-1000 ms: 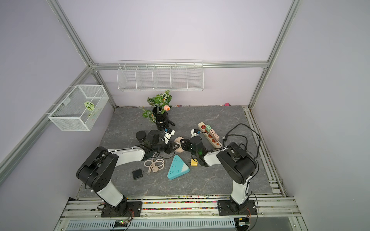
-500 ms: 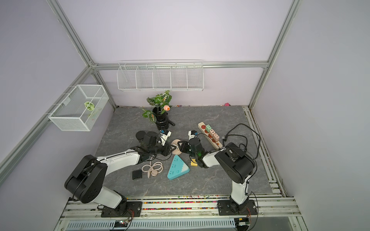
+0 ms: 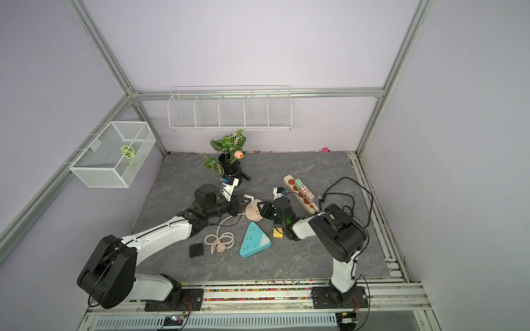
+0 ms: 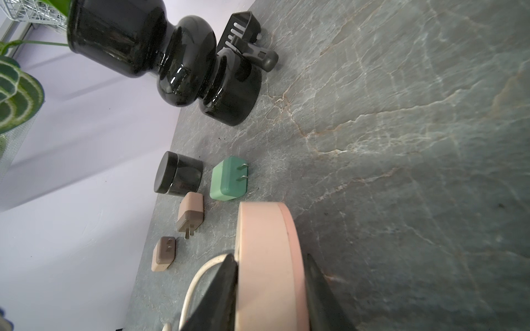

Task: Pull the plug off the socket
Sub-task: Place the plug at the center of the board.

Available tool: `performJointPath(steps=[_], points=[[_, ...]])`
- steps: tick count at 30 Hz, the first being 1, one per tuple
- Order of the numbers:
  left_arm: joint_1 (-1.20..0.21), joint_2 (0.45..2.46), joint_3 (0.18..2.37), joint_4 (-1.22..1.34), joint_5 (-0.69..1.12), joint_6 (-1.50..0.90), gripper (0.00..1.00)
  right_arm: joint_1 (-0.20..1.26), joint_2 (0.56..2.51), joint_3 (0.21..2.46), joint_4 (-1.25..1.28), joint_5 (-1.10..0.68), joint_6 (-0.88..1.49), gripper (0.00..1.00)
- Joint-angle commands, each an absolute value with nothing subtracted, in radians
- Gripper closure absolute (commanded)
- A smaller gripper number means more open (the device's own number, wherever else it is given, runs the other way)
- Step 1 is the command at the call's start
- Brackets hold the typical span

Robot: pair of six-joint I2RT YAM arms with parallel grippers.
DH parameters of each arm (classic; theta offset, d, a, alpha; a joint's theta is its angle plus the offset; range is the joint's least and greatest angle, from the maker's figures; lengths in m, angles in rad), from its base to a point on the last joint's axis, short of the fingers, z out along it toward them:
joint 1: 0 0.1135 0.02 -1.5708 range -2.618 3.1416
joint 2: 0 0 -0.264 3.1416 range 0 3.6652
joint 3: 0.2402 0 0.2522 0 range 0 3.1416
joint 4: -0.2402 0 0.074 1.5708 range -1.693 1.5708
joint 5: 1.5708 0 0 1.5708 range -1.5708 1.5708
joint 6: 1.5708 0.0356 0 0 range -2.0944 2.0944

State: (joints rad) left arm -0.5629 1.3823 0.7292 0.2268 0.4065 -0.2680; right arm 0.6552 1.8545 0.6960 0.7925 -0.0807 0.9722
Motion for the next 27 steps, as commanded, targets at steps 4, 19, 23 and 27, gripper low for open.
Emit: performJointPath(steps=[4, 19, 23, 27], points=[[-0.56, 1.277, 0.743, 0.128, 0.241, -0.29, 1.0, 0.635, 1.912, 0.685, 0.628, -0.074, 0.945, 0.75], [-0.183, 1.065, 0.648, -0.066, 0.04, -0.636, 1.0, 0.635, 1.631, 0.874, 0.104, 0.116, 0.824, 0.35], [0.045, 1.112, 0.594, 0.042, 0.188, -0.713, 1.0, 0.654, 1.538, 0.897, -0.03, 0.149, 0.741, 0.22], [0.164, 1.27, 0.632, 0.115, 0.266, -0.738, 1.0, 0.704, 1.434, 0.869, -0.059, 0.198, 0.676, 0.14]])
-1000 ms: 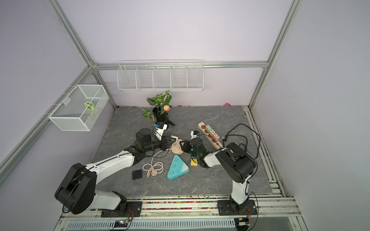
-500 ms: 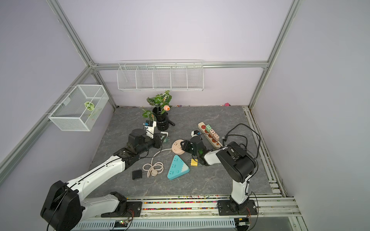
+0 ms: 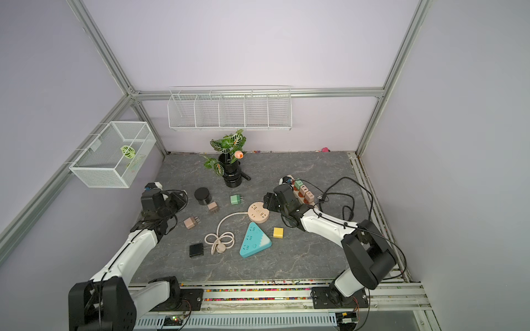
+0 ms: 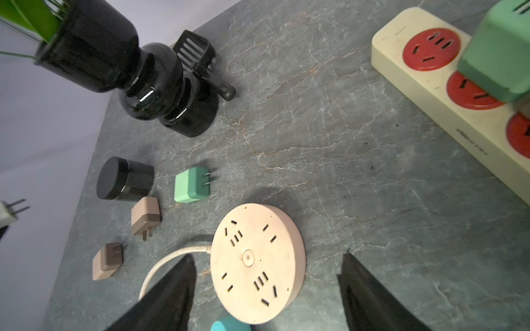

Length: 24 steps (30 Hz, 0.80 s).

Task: Pull the plug off the socket
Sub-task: Place the plug at the center of the board.

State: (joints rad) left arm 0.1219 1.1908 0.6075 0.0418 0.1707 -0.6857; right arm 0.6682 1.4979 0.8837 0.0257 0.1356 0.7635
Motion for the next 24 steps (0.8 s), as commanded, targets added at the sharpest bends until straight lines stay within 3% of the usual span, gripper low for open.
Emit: performJointPath(steps=[1, 7, 13, 17, 24], points=[[0.179, 1.319, 0.655, 0.115, 0.279, -0.74, 1.0, 0.718, 1.406, 0.866, -0.069, 0.21, 0.657, 0.12], [0.223, 1.489, 0.722, 0.104, 0.301, -0.763, 0.97, 0.738, 1.271, 0.88, -0.195, 0.269, 0.572, 0.1], [0.229, 1.548, 0.713, 0.095, 0.281, -0.764, 0.71, 0.736, 1.166, 0.868, -0.241, 0.36, 0.502, 0.11], [0.23, 1.54, 0.688, 0.076, 0.236, -0.764, 0.48, 0.732, 1.133, 0.878, -0.279, 0.432, 0.451, 0.12], [0.232, 1.406, 0.651, 0.002, 0.155, -0.759, 0.45, 0.637, 1.147, 0.96, -0.472, 0.509, 0.401, 0.12]])
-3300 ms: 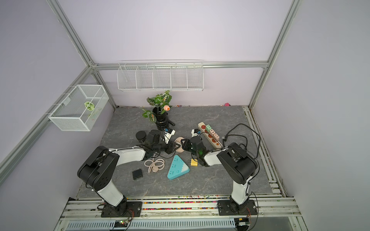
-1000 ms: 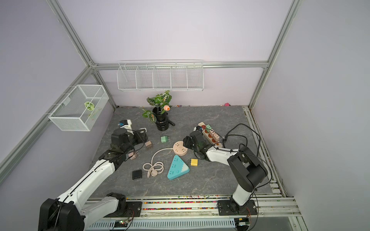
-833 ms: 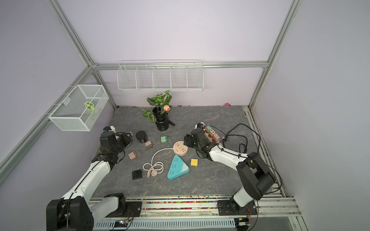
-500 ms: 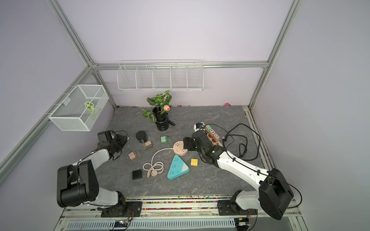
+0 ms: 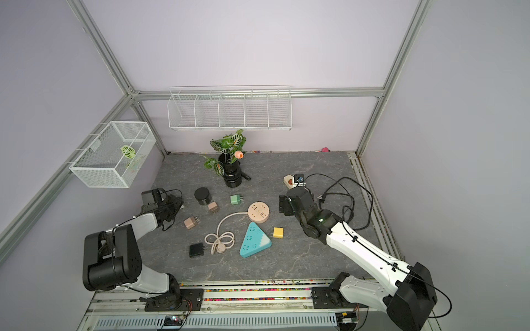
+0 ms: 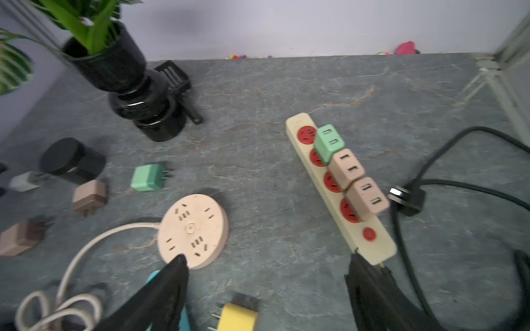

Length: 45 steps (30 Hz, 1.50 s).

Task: Pull the plug off the socket
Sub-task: Place the plug at the center of the board, then remove the plug from the socket.

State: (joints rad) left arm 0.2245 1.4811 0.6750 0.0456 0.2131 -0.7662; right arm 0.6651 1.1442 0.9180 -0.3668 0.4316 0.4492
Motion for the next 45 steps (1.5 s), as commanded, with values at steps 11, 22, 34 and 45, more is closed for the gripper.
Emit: performJointPath(steps=[11, 22, 34, 45], points=[[0.042, 1.189, 0.572, 0.102, 0.386, -0.631, 0.46, 0.425, 1.334, 1.075, -0.678, 0.361, 0.308, 0.17], [-0.397, 1.163, 0.583, 0.166, 0.331, -0.549, 0.56, 0.265, 1.556, 1.198, -0.702, 0.198, 0.198, 0.35], [-0.487, 1.195, 0.612, 0.163, 0.273, -0.508, 0.61, 0.253, 1.88, 1.429, -0.749, 0.19, 0.09, 0.32], [-0.546, 1.283, 0.662, 0.256, 0.277, -0.53, 0.58, 0.258, 1.874, 1.403, -0.737, 0.107, 0.08, 0.53]])
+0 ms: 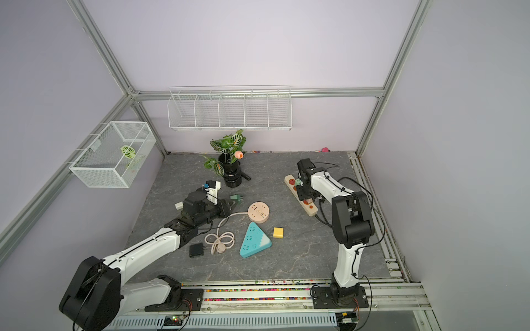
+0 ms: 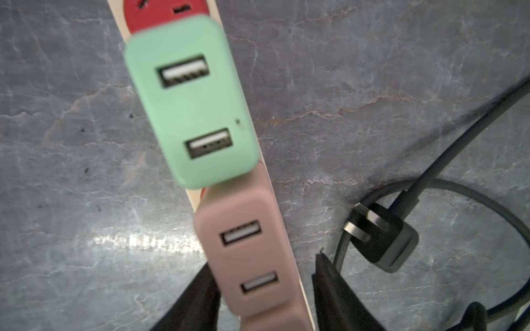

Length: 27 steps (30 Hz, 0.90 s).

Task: Pull the plug off the socket
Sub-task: Remove the plug from the socket.

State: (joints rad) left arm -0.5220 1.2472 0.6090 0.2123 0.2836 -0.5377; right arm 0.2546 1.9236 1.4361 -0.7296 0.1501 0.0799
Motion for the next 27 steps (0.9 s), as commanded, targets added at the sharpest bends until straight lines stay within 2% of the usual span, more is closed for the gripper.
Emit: performJointPath(steps=[1, 4, 8, 10, 17, 23, 27], points=[[-0.559, 1.302, 0.677, 0.262, 0.266, -0.535, 0.55, 0.262, 1.859, 1.396, -0.731, 0.1, 0.081, 0.57], [-0.578, 1.394, 0.739, 0.3, 0.249, -0.596, 0.49, 0.275, 1.812, 1.37, -0.711, 0.08, 0.081, 0.71], [-0.587, 1.567, 0.87, 0.364, 0.242, -0.724, 0.46, 0.297, 1.74, 1.315, -0.674, 0.069, 0.091, 0.93], [-0.591, 1.657, 0.932, 0.409, 0.249, -0.783, 0.45, 0.302, 1.698, 1.273, -0.638, 0.055, 0.101, 1.0], [-0.622, 1.953, 1.182, 0.523, 0.353, -0.865, 0.41, 0.301, 1.562, 1.107, -0.497, -0.008, 0.122, 1.0], [-0.667, 2.107, 1.325, 0.546, 0.393, -0.848, 0.32, 0.299, 1.482, 1.006, -0.406, -0.075, 0.106, 1.0], [-0.68, 2.171, 1.36, 0.582, 0.424, -0.851, 0.29, 0.298, 1.454, 0.971, -0.376, -0.116, 0.105, 1.0]])
